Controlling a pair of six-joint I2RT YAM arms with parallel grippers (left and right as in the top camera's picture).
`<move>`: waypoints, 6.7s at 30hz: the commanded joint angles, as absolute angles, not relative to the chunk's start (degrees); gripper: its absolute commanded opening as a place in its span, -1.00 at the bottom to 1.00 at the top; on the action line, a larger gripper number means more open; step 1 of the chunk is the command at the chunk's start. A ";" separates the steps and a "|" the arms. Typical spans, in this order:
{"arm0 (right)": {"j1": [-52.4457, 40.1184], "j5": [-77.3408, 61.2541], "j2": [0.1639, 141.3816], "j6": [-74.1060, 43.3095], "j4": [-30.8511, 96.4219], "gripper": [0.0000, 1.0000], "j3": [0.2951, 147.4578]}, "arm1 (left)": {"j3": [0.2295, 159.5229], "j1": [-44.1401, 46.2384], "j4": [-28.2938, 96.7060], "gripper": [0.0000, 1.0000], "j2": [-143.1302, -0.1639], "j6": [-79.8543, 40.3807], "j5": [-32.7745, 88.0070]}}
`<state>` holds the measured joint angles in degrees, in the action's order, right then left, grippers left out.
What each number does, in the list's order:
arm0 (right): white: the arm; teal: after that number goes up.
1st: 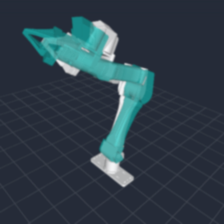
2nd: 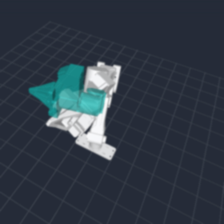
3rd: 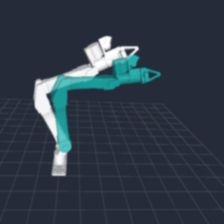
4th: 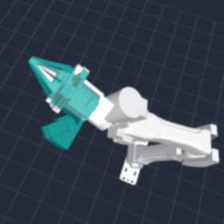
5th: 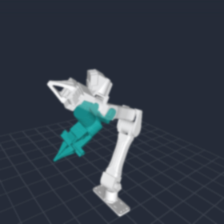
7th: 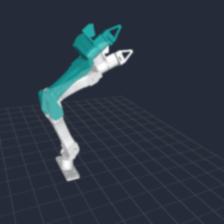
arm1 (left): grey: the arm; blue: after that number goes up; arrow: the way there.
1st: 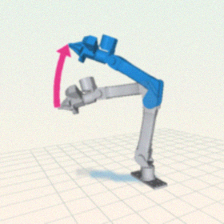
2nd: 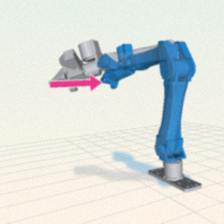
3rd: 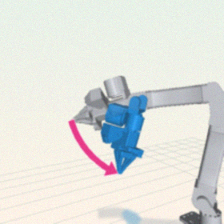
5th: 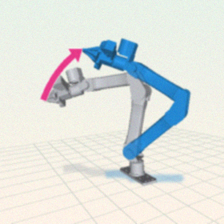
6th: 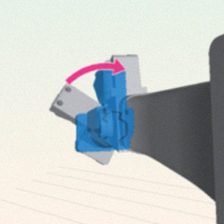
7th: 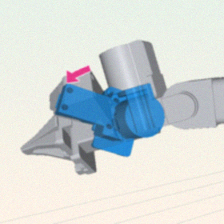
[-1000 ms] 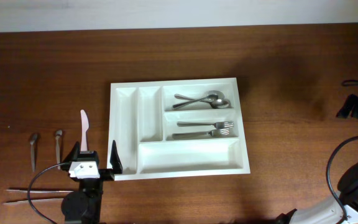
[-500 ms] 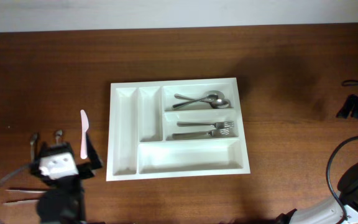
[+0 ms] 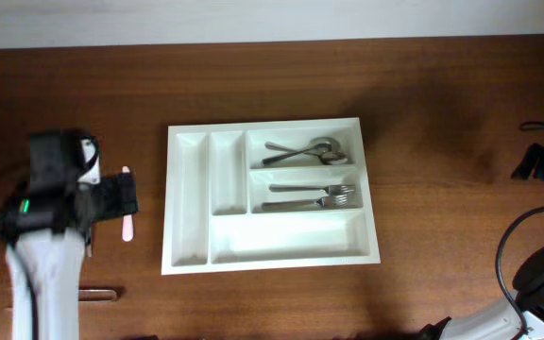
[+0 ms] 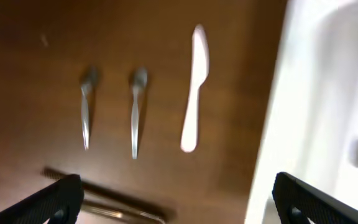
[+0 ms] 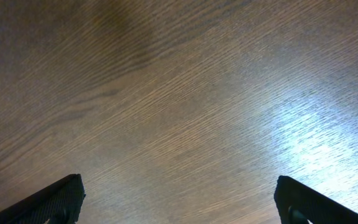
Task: Pack container
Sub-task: 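Move the left gripper over the white plastic knife, then lower the left gripper and close it on the white knife, then carry the knife into the tray's narrow left compartment and release, then return the left gripper to the metal spoons on the left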
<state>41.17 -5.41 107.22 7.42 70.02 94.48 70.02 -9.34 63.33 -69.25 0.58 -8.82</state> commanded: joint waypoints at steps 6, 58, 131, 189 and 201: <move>41.32 -5.30 107.42 6.81 70.00 0.98 94.39 | 70.35 -12.95 62.72 0.98 -93.78 -0.86 -11.77; 41.32 -5.30 107.42 6.81 70.00 0.98 94.39 | 70.32 -17.45 46.44 0.98 -109.47 7.77 1.54; 41.32 -5.30 107.42 6.81 70.00 0.97 94.39 | 107.72 5.96 77.80 -0.86 -113.67 -3.33 13.91; 41.32 -5.30 107.42 6.81 70.00 0.98 94.39 | 103.04 -11.31 81.34 0.99 -113.67 -7.66 -5.72; 41.32 -5.30 107.42 6.81 69.97 0.98 94.39 | 88.36 -17.69 71.81 0.99 -113.67 1.39 -5.48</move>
